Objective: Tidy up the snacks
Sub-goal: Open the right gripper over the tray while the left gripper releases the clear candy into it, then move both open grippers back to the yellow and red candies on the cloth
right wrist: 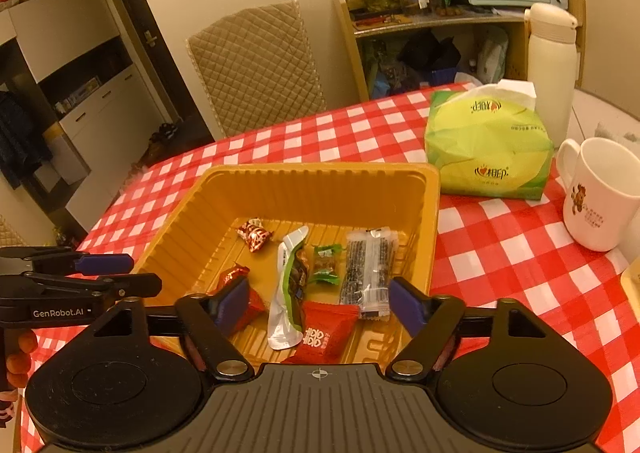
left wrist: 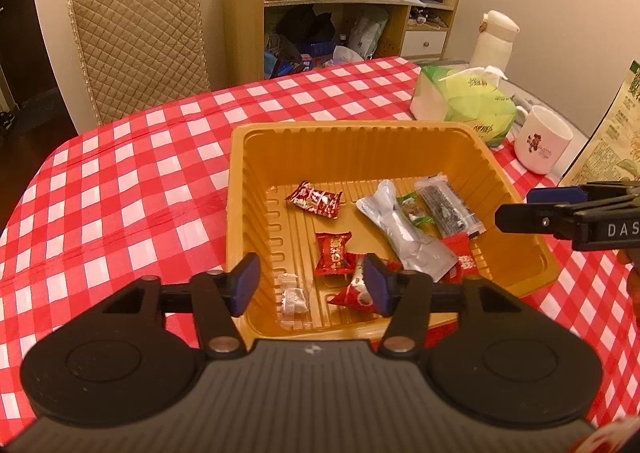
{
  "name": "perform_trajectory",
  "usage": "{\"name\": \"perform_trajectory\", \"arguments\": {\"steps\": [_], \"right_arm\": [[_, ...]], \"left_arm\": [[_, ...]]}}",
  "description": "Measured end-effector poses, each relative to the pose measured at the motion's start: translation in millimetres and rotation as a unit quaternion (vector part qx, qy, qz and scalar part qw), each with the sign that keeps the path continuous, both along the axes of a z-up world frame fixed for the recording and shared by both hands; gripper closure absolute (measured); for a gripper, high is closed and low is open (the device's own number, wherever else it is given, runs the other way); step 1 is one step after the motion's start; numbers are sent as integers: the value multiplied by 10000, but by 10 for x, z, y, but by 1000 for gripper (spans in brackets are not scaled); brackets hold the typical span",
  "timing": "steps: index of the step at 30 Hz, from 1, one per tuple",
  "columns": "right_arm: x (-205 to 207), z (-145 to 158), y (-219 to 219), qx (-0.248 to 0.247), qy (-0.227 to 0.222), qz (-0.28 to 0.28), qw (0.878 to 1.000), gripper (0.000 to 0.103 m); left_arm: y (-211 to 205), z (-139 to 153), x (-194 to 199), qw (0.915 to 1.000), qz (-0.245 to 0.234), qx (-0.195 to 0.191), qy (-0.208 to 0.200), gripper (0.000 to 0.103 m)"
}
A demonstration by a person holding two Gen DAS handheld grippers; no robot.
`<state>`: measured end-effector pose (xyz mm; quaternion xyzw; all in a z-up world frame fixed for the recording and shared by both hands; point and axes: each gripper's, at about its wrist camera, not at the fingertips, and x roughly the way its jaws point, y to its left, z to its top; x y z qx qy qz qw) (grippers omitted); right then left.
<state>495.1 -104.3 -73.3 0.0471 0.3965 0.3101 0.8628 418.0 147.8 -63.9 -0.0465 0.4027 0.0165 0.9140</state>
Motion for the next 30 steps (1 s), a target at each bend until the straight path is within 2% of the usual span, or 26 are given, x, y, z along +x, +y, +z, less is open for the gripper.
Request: {"name": "perform_trajectory", "arguments": {"steps": [3,12,14,30], "right_arm": [[-59,46,-16,49,-65,-28,10000,19],[-309,251,-193,249,-246,-121,9993,12],[-389,296,-252,286,-277,-141,9991,11],[-1177,557,-725,372,-465,89,9982,9]], "left_arm": [[-21,50,-47,10000,36,-17,-60,37],[-146,267,-379,9994,110,5,-318,29],[-187,334,-480,9992,134,13,-387,24],[-615,663,-1461,9973,406,33,-614,19]]}}
